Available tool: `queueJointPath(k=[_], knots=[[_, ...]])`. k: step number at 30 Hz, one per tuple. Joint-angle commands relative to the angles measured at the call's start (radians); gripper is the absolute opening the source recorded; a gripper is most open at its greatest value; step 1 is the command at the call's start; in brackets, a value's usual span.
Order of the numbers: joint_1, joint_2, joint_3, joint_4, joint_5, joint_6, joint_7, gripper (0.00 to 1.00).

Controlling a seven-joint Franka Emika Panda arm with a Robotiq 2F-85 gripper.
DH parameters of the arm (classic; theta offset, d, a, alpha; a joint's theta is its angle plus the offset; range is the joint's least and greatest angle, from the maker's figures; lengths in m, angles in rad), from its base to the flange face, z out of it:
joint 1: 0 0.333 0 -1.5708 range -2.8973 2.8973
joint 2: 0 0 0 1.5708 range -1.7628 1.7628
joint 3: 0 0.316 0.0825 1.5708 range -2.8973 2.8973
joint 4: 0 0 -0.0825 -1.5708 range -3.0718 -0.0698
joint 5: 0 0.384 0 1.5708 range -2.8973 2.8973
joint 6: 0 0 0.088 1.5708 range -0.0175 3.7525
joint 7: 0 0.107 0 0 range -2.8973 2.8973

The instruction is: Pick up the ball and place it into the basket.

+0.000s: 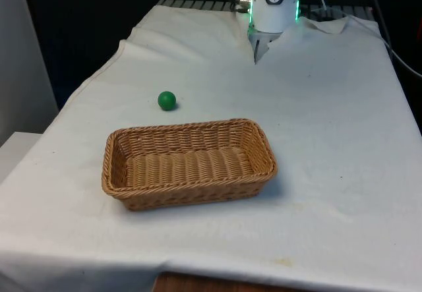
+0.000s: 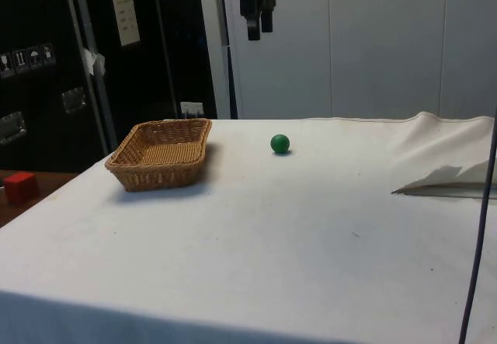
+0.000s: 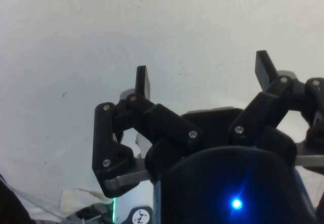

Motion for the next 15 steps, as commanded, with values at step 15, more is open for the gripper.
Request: queueJointPath(k=[15], knots=[[-0.002, 0.062, -0.064, 0.000, 0.026, 0.060, -0.073, 1.00]])
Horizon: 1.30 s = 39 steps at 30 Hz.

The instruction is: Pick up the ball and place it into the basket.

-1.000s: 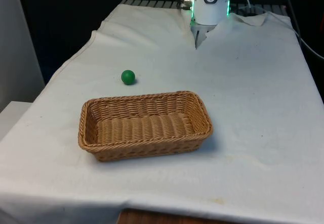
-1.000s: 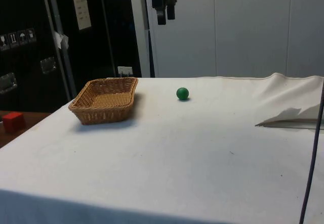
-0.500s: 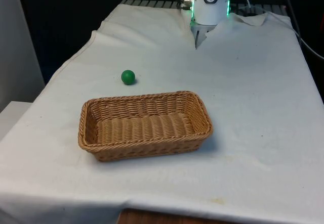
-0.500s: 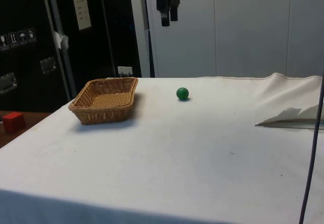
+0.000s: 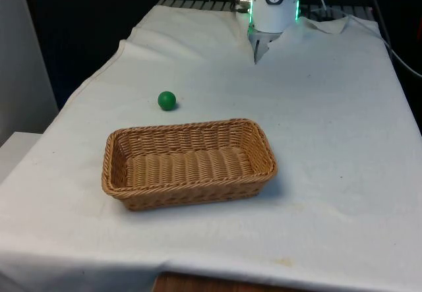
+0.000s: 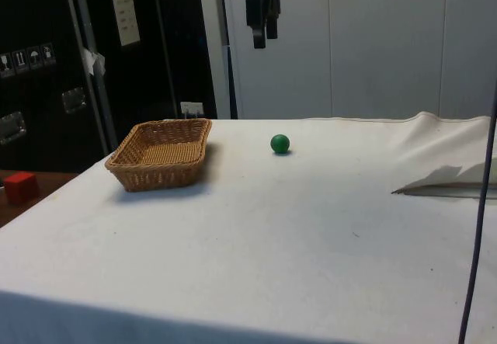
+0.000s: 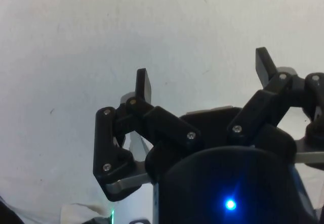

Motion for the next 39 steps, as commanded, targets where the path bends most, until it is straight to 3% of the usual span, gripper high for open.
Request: queueJointPath(k=[1, 8, 9, 10, 17, 18, 26, 28, 29, 34, 35, 36, 39], knots=[[-0.002, 0.007, -0.005, 0.001, 0.015, 0.007, -0.016, 1.00], [-0.004, 0.048, -0.034, 0.001, 0.044, 0.046, -0.059, 1.00], [-0.001, 0.044, -0.032, 0.001, 0.030, 0.039, -0.045, 1.00], [-0.004, 0.060, -0.042, 0.000, 0.052, 0.056, -0.072, 1.00], [-0.008, 0.099, -0.068, -0.002, 0.096, 0.090, -0.122, 1.00], [-0.004, 0.098, -0.068, 0.001, 0.082, 0.083, -0.109, 1.00], [-0.016, 0.178, -0.098, 0.000, 0.222, 0.123, -0.235, 1.00], [-0.010, 0.179, -0.103, 0.002, 0.209, 0.122, -0.223, 1.00], [-0.019, 0.197, -0.102, 0.002, 0.251, 0.129, -0.258, 1.00], [-0.026, 0.257, -0.113, 0.008, 0.343, 0.141, -0.334, 1.00], [-0.017, 0.253, -0.120, 0.008, 0.320, 0.139, -0.314, 1.00], [-0.027, 0.266, -0.115, 0.010, 0.356, 0.142, -0.346, 1.00], [-0.028, 0.290, -0.122, 0.016, 0.394, 0.142, -0.378, 1.00]])
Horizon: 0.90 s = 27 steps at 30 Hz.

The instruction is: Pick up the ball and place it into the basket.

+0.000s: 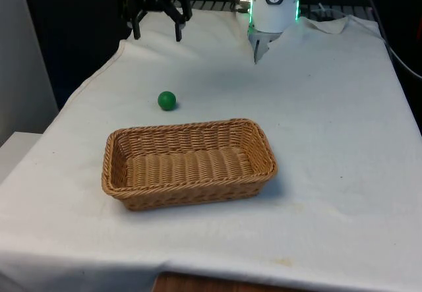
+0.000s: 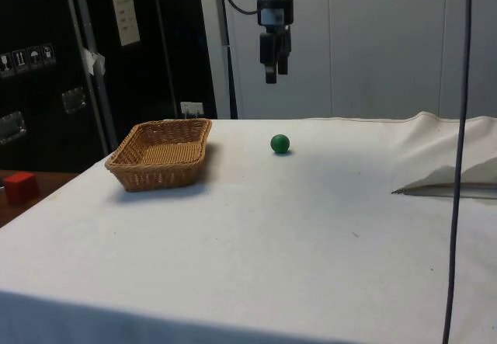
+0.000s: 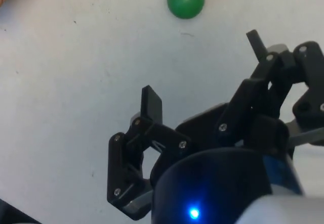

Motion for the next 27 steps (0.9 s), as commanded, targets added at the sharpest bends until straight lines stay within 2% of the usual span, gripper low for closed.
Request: queueJointPath(k=[1, 4, 5, 6, 13, 14, 15, 22, 23, 24, 27], knots=[[-0.009, 0.007, 0.004, 0.001, 0.026, 0.003, -0.025, 1.00], [-0.010, 0.032, -0.004, 0.004, 0.066, 0.004, -0.059, 1.00], [-0.002, 0.031, -0.011, 0.004, 0.053, 0.000, -0.047, 1.00], [-0.010, 0.037, -0.006, 0.005, 0.075, 0.005, -0.066, 1.00], [-0.012, 0.070, -0.013, 0.004, 0.128, 0.015, -0.110, 1.00], [-0.005, 0.070, -0.021, 0.006, 0.116, 0.002, -0.099, 1.00], [-0.012, 0.074, -0.013, 0.004, 0.135, 0.017, -0.115, 1.00], [-0.010, 0.108, -0.011, -0.004, 0.188, 0.039, -0.148, 1.00], [-0.006, 0.111, -0.019, 0.001, 0.179, 0.023, -0.141, 1.00], [-0.010, 0.113, -0.010, -0.005, 0.196, 0.042, -0.153, 1.00], [-0.010, 0.130, -0.004, -0.012, 0.228, 0.057, -0.170, 1.00]])
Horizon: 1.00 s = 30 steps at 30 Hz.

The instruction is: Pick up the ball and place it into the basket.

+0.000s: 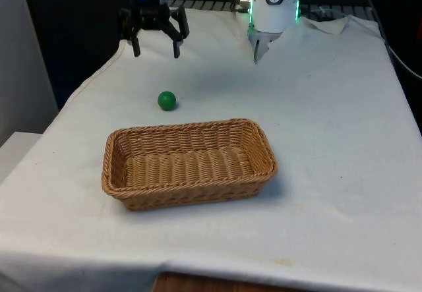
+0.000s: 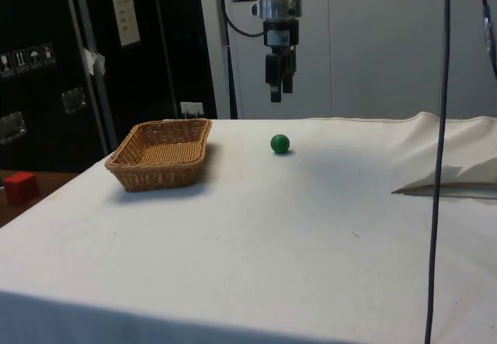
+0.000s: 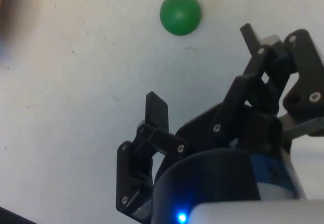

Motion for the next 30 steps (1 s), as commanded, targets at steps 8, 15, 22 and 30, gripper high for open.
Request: queueJointPath(k=[8, 15, 22, 30], knots=[[-0.005, 0.034, 0.025, -0.014, 0.089, 0.032, -0.044, 1.00], [-0.005, 0.068, 0.038, -0.013, 0.152, 0.036, -0.071, 1.00], [0.001, 0.120, 0.048, -0.005, 0.223, 0.028, -0.101, 1.00], [-0.007, 0.180, 0.060, 0.024, 0.313, 0.046, -0.158, 1.00]])
